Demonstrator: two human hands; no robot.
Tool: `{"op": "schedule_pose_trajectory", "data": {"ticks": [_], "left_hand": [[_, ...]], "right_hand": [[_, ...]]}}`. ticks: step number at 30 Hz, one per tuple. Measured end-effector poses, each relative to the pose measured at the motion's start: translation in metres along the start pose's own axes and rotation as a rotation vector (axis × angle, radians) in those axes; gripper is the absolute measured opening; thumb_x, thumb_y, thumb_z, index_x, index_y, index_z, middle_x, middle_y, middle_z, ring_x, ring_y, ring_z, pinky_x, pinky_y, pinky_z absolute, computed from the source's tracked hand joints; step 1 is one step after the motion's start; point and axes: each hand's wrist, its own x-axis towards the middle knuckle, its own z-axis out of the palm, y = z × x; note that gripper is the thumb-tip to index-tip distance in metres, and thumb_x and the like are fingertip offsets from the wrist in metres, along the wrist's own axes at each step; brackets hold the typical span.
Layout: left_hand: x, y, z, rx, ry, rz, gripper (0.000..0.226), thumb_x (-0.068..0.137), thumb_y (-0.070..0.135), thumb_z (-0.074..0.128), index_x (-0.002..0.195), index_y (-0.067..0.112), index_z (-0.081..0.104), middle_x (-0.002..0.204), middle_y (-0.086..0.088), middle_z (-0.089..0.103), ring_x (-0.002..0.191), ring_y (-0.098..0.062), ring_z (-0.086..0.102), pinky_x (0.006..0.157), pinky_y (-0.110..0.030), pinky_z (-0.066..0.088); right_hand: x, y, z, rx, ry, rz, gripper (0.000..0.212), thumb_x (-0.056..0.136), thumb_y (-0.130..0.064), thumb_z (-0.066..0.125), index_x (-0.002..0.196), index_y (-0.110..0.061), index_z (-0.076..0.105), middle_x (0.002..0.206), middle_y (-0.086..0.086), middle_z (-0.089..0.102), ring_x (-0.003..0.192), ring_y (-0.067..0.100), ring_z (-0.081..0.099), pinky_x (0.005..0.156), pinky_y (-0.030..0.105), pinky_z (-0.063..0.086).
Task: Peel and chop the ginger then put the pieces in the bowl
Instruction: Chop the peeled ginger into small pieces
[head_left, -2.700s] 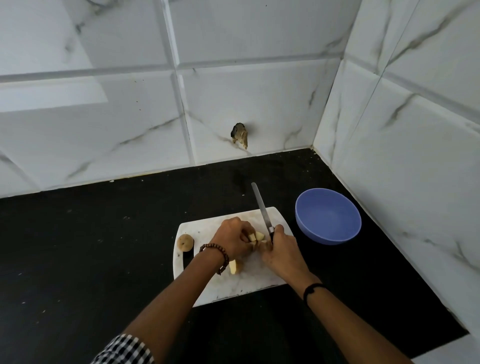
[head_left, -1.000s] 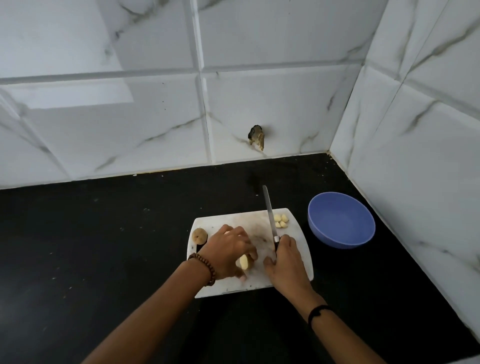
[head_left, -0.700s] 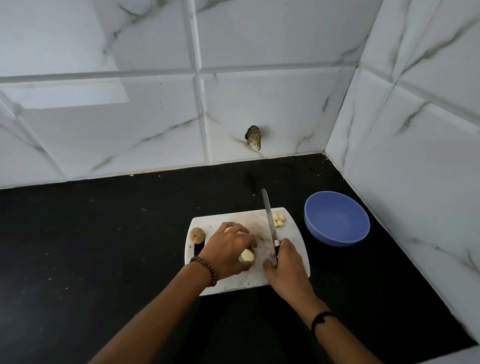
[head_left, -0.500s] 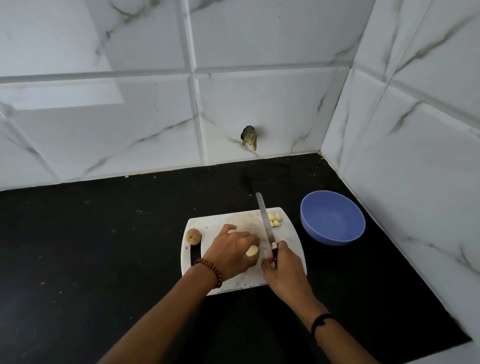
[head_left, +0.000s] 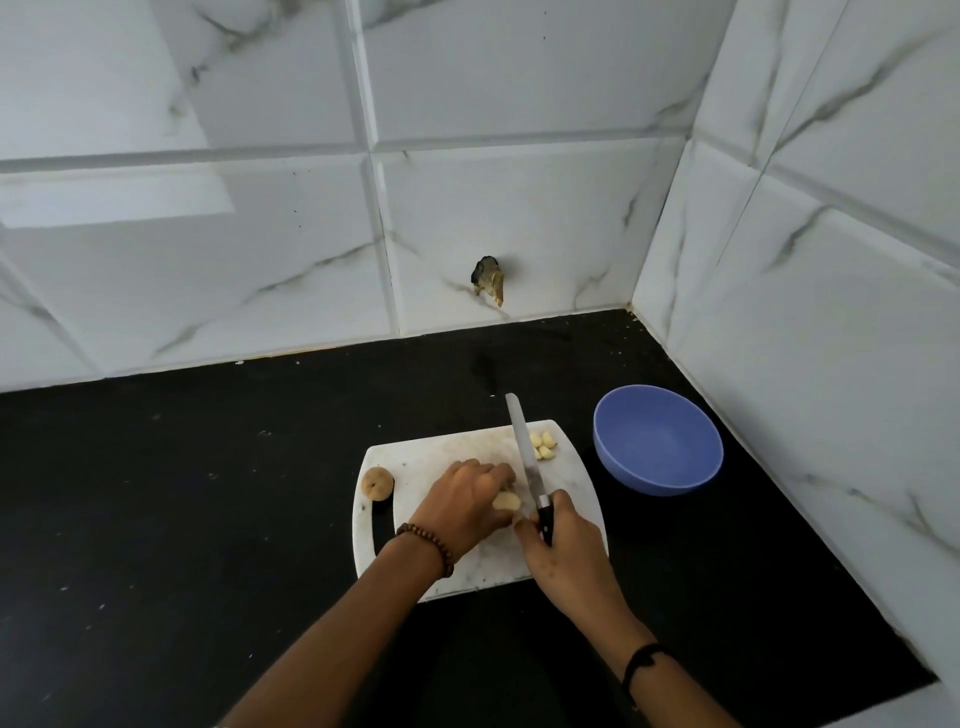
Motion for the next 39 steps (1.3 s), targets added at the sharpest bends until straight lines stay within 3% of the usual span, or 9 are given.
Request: {"op": "schedule_pose_trajectory", "data": {"ticks": [6,11,14,16,20,23,30,34,39], "left_hand": [[-0.005,-0.009,-0.005,0.129,0.032,0.055,0.031,0.088,0.04,0.06,0.114,0.024,0.062,0.106,0.007,0.068,0.098,-0.012,0.059,0.095,-0.028,0.034],[-0.005,-0.014,-0.012,0.135,-0.028,0.069,0.032,0.085,0.042,0.063,0.113,0.026,0.063,0.105,0.008,0.069,0.1,-0.012,0.059,0.097,-0.029,0.031],[-0.004,-0.018,-0.019,0.178,-0.07,0.099,0.032,0.087,0.038,0.063,0.117,0.028,0.061,0.108,0.009,0.067,0.104,-0.011,0.057,0.099,-0.027,0.027],[-0.003,-0.019,-0.024,0.247,-0.101,0.138,0.03,0.089,0.033,0.06,0.119,0.028,0.06,0.111,0.007,0.065,0.108,-0.013,0.054,0.101,-0.029,0.026],[0.0,-0.022,-0.027,0.327,-0.134,0.19,0.03,0.09,0.034,0.059,0.12,0.03,0.06,0.118,0.008,0.063,0.12,-0.014,0.043,0.101,-0.033,0.025],[0.002,-0.03,-0.029,0.362,-0.154,0.182,0.034,0.088,0.037,0.061,0.122,0.029,0.061,0.126,0.007,0.059,0.13,-0.013,0.034,0.105,-0.034,0.024],[0.0,-0.028,-0.027,0.209,-0.133,0.173,0.038,0.084,0.044,0.06,0.121,0.036,0.057,0.125,0.015,0.058,0.13,-0.011,0.033,0.106,-0.036,0.02],[0.0,-0.02,-0.013,0.18,-0.093,0.157,0.04,0.086,0.044,0.06,0.124,0.037,0.054,0.128,0.013,0.054,0.128,-0.009,0.034,0.108,-0.035,0.02],[0.002,-0.018,-0.005,0.127,-0.041,0.102,0.041,0.086,0.044,0.061,0.125,0.036,0.055,0.125,0.013,0.056,0.129,-0.006,0.035,0.107,-0.032,0.018]], "right_hand": [[0.013,-0.007,0.006,0.003,0.027,0.026,0.025,0.098,-0.041,0.053,0.114,-0.023,0.046,0.096,-0.005,0.061,0.082,0.005,0.06,0.058,0.014,0.041],[0.019,-0.01,0.009,-0.036,-0.005,0.016,0.029,0.094,-0.041,0.061,0.11,-0.025,0.044,0.098,-0.01,0.058,0.082,0.003,0.055,0.058,0.013,0.04],[0.021,-0.01,0.011,-0.031,-0.008,0.004,0.029,0.092,-0.04,0.064,0.109,-0.026,0.044,0.102,-0.01,0.06,0.089,0.005,0.056,0.066,0.015,0.042],[0.022,-0.01,0.012,-0.025,-0.005,-0.014,0.029,0.091,-0.038,0.066,0.109,-0.025,0.046,0.103,-0.009,0.061,0.089,0.003,0.056,0.071,0.016,0.043],[0.023,-0.008,0.008,-0.021,-0.028,-0.038,0.03,0.09,-0.036,0.067,0.111,-0.025,0.048,0.096,-0.015,0.057,0.085,-0.001,0.053,0.066,0.013,0.04],[0.028,-0.006,0.001,-0.028,-0.037,0.001,0.029,0.092,-0.033,0.065,0.115,-0.025,0.05,0.095,-0.017,0.054,0.091,0.002,0.052,0.076,0.018,0.042],[0.033,-0.002,-0.006,-0.043,-0.046,0.042,0.026,0.094,-0.03,0.063,0.116,-0.024,0.05,0.102,-0.012,0.056,0.094,0.005,0.055,0.067,0.016,0.042],[0.031,-0.001,-0.003,-0.02,-0.043,0.044,0.029,0.093,-0.035,0.064,0.115,-0.025,0.05,0.107,-0.008,0.059,0.101,0.01,0.058,0.077,0.021,0.046],[0.021,0.003,-0.005,0.03,0.016,0.027,0.024,0.094,-0.041,0.06,0.112,-0.025,0.054,0.097,-0.01,0.06,0.089,0.004,0.058,0.067,0.016,0.044]]}}
